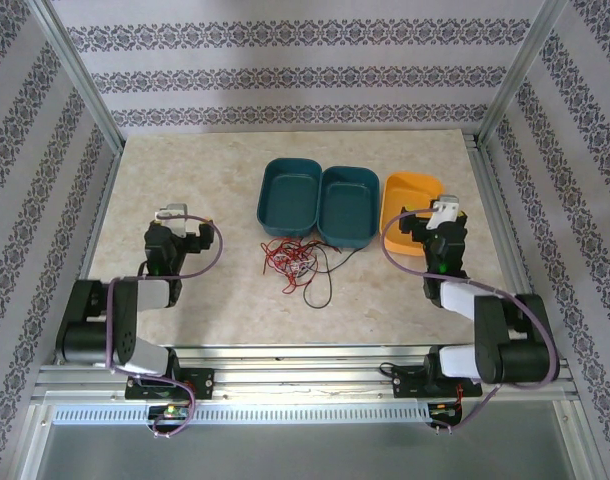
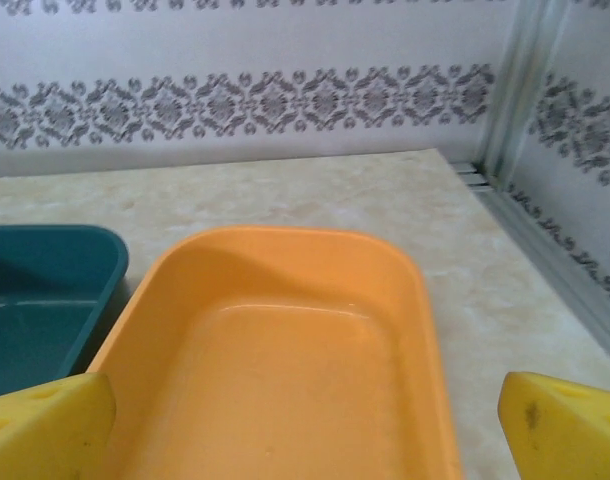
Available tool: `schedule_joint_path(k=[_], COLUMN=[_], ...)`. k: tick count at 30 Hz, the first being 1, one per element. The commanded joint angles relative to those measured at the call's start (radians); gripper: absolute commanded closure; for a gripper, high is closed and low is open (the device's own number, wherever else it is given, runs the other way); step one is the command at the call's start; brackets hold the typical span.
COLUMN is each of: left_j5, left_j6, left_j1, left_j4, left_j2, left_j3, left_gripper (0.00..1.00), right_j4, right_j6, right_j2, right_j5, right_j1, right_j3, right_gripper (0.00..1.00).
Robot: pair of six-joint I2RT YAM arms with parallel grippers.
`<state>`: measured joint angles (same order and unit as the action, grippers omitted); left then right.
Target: Untangle the cables
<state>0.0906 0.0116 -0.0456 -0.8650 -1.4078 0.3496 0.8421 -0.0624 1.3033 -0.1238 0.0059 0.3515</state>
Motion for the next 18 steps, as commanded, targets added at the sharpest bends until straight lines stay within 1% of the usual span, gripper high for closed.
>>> schedule_joint_path(k=[1, 3, 5, 7, 10, 12, 14, 16, 18], left_j5=[-0.029, 0.008, 0.016, -0.005, -0.019, -0.043, -0.038, -0.02, -0.013], left_j6=[0.067, 0.127, 0.206, 0.286, 0.319, 0.328, 0.35, 0.38, 0.386], left_j1=[0.011, 0.018, 0.043, 0.091, 0.182, 0.248, 0.318, 0.384, 0.441], left_j4=[0.215, 0.308, 0.383, 0.448, 0.554, 0.616, 0.629, 0.621, 0.6], left_j2=[0.139, 0.219, 0.287, 0.34, 0.382, 0.393, 0.382, 0.346, 0.295], left_j3=[0.038, 0.053, 0.066, 0.081, 0.111, 0.131, 0.134, 0.131, 0.13], left_gripper=[0.01, 0.01, 0.01, 0.01, 0.01, 0.01, 0.01, 0.01, 0.01], right_j4=[-0.19, -0.348, -0.499, -0.666, -0.865, -0.968, -1.067, -1.166, -1.226], right_j6=[-0.055, -0.085, -0.102, -0.14, -0.199, -0.235, -0.275, -0.321, -0.365], right_j2=[-0.129, -0.219, -0.302, -0.38, -0.474, -0.526, -0.561, -0.574, -0.575], right_j5=[-0.101, -0.127, -0.15, -0.194, -0.206, -0.227, -0.268, -0.315, -0.35], right_j1=[0.022, 0.036, 0.059, 0.09, 0.152, 0.217, 0.295, 0.384, 0.463], right_j3=[0.008, 0.035, 0.062, 0.096, 0.143, 0.162, 0.187, 0.221, 0.244], right_gripper=[0.02, 0.02, 0.02, 0.02, 0.02, 0.02, 0.02, 0.05, 0.09])
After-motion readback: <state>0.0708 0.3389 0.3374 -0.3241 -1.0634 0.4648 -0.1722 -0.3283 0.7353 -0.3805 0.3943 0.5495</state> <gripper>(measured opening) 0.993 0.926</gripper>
